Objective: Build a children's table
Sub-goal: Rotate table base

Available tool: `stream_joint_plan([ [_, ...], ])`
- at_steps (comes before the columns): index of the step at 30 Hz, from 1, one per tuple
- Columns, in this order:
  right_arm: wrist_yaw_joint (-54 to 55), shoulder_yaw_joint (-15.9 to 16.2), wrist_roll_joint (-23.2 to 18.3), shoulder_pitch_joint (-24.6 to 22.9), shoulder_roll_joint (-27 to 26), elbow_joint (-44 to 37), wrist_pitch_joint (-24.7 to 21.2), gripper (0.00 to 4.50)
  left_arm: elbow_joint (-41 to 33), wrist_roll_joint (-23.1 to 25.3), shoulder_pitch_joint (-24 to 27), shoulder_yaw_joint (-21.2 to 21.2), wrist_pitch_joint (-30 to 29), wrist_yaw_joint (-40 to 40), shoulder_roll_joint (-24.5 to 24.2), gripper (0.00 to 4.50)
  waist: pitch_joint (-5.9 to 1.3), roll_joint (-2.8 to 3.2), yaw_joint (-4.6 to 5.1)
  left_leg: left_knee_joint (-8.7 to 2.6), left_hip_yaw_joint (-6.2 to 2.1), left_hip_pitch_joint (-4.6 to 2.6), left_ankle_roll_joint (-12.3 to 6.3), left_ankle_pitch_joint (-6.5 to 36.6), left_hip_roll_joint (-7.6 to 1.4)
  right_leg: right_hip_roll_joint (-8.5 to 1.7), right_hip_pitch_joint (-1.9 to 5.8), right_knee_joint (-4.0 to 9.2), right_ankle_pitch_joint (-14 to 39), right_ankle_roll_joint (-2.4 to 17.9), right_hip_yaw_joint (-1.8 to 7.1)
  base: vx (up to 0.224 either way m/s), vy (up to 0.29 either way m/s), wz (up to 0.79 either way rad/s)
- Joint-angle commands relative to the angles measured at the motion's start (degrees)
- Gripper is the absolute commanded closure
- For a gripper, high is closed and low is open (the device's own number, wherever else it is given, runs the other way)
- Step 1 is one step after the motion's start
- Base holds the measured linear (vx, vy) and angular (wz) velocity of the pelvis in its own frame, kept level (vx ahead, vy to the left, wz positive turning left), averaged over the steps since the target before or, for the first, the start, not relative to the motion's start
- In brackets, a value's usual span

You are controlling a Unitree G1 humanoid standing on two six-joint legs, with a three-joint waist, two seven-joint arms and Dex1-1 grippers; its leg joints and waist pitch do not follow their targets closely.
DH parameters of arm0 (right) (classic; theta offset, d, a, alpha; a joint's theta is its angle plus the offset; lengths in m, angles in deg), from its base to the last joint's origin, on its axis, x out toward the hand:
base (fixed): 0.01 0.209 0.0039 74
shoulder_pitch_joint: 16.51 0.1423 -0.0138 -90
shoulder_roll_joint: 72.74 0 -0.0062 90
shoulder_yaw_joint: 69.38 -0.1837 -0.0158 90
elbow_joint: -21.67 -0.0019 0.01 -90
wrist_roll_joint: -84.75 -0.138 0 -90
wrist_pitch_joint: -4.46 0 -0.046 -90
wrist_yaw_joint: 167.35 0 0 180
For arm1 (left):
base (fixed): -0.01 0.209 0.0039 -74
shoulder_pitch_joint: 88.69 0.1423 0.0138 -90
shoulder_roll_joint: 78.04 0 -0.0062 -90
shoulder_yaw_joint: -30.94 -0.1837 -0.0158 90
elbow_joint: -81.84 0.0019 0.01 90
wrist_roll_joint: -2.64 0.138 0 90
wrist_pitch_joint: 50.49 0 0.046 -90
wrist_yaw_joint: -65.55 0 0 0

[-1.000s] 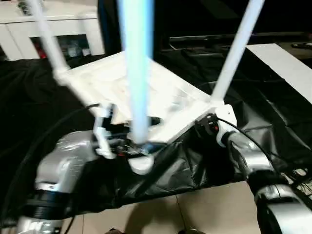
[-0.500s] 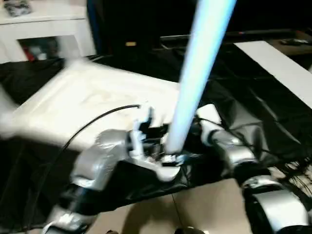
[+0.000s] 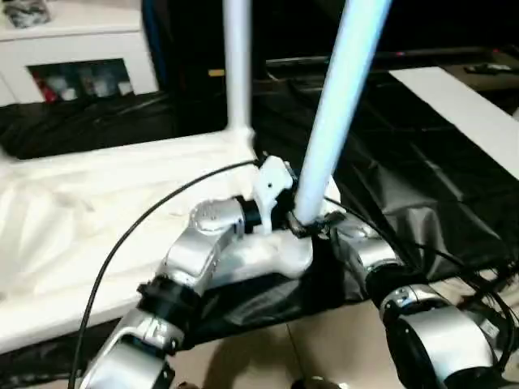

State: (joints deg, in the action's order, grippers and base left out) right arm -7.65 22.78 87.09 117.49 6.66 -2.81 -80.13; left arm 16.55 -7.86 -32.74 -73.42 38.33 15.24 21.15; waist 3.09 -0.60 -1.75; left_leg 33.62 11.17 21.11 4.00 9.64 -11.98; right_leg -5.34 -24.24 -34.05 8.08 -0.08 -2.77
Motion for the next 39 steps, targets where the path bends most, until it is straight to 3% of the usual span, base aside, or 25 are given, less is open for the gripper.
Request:
stream_joint_plan([
  [1,-0.7,-1.9,-0.9,-1.5,2.9,-0.4,1.4,0.07,2.1,0.2,0.4,2.9,0.6,-0.6,-3.3,0.00,-4.29,-0.02,-0.50,-3.61,-0.14,-0.61,-2.04,15.9,-0.57,-1.74,3.14,3.45,14.1,13.7,1.33,0.000,0.000,0.00],
  [6,-2.4,-2.6,-1.5,-4.4,5.7,-2.3,1.9,0.07,2.1,-0.4,2.1,4.0,-0.8,-2.8,-7.1,0.00,-4.14,0.08,-0.83,-3.70,-0.13,-0.61,-1.04,17.5,-0.42,-1.65,3.18,3.59,16.4,12.6,1.27,0.000,0.000,0.00],
  [10,-4.9,-3.2,-2.5,-6.9,7.9,-5.9,1.4,0.07,-1.9,-1.8,4.7,4.0,-5.9,-5.2,-10.0,0.00,-4.02,0.11,-0.97,-3.77,-0.13,-0.80,-0.94,18.7,-0.65,-1.65,2.77,3.77,18.1,12.5,1.31,0.000,0.000,0.00],
  [12,-7.9,-3.4,-3.3,-8.9,9.3,-9.2,0.9,0.07,-5.0,-1.9,6.7,3.4,-10.9,-5.2,-11.9,0.00,-3.99,-0.08,-1.12,-3.86,-0.11,-0.82,-0.94,18.8,-0.80,-1.53,2.87,3.56,17.8,12.4,1.33,0.000,0.000,0.00],
  [13,-9.6,-3.2,-3.6,-10.0,9.9,-11.2,0.7,0.07,-6.3,-1.2,7.6,2.6,-12.8,-5.2,-13.0,0.00,-3.89,-0.57,-0.99,-3.90,-0.11,-0.55,-1.27,18.7,-0.70,-1.51,2.84,3.73,18.9,12.0,1.32,0.000,0.000,0.00],
  [17,-15.2,-2.0,-4.5,-13.8,12.5,-18.9,-0.4,0.00,-9.8,0.2,9.9,1.5,-18.5,-3.5,-14.1,0.36,-3.85,-0.31,-1.40,-3.95,-0.16,-0.77,-1.27,18.9,-0.75,-1.44,2.70,3.89,20.5,10.6,1.49,0.000,0.000,0.00],
  [21,-21.8,-0.8,-6.2,-18.7,16.7,-30.7,-4.3,0.00,-14.7,0.2,11.9,1.2,-23.7,-1.4,-14.3,0.71,-3.65,-0.63,-1.87,-4.05,-0.21,-0.58,-1.82,18.5,-0.74,-1.42,2.74,4.19,21.6,9.6,1.53,0.000,0.000,0.00],
  [25,-24.0,-0.2,-6.5,-20.0,18.1,-33.7,-5.2,0.00,-15.3,0.2,12.2,0.5,-24.6,-1.4,-14.4,1.02,-3.47,-0.76,-1.83,-3.96,-0.24,-0.68,-1.52,19.8,-0.46,-1.53,2.26,4.88,27.2,7.7,1.40,0.000,0.000,0.00],
  [26,-25.8,0.3,-6.7,-21.1,18.9,-36.4,-6.4,0.00,-15.2,0.7,11.9,0.3,-25.3,-0.7,-14.4,1.13,-3.39,-0.53,-1.69,-4.04,-0.38,-0.58,-1.30,20.4,-0.40,-1.52,2.26,5.07,28.6,7.0,1.32,0.000,0.000,0.00],
  [28,-26.8,0.6,-6.9,-21.5,19.1,-37.5,-6.8,0.00,-14.9,0.8,11.8,0.3,-25.5,-0.6,-14.4,1.26,-3.43,-0.73,-1.67,-3.98,-0.37,-0.58,-1.34,20.7,-0.37,-1.42,2.12,5.22,29.3,6.1,1.34,0.000,0.000,0.00],
  [29,-27.5,0.8,-7.2,-22.1,19.4,-38.9,-7.7,0.00,-15.1,0.9,11.7,0.3,-26.0,-0.4,-14.4,1.46,-3.40,-0.47,-1.58,-4.04,-0.49,-0.43,-1.30,20.7,-0.27,-1.34,2.27,5.34,29.9,5.6,1.24,0.000,0.000,0.00],
  [32,-31.8,1.8,-9.8,-23.8,20.1,-44.3,-11.8,0.00,-13.8,2.2,11.0,-0.4,-25.6,-0.7,-15.5,1.71,-3.46,-0.50,-1.56,-4.17,-0.71,-0.37,-1.55,21.1,-0.31,-1.28,2.25,5.38,30.2,4.8,1.15,0.000,0.000,0.00],
  [39,-35.8,2.8,-12.0,-23.8,20.5,-46.2,-14.0,0.00,-10.9,3.2,9.8,-1.0,-24.0,-2.5,-17.5,2.33,-3.51,-0.63,-1.62,-4.13,-0.73,-0.50,-1.37,21.0,-0.36,-1.40,2.07,5.34,29.2,6.0,1.19,0.000,0.000,0.00],
])
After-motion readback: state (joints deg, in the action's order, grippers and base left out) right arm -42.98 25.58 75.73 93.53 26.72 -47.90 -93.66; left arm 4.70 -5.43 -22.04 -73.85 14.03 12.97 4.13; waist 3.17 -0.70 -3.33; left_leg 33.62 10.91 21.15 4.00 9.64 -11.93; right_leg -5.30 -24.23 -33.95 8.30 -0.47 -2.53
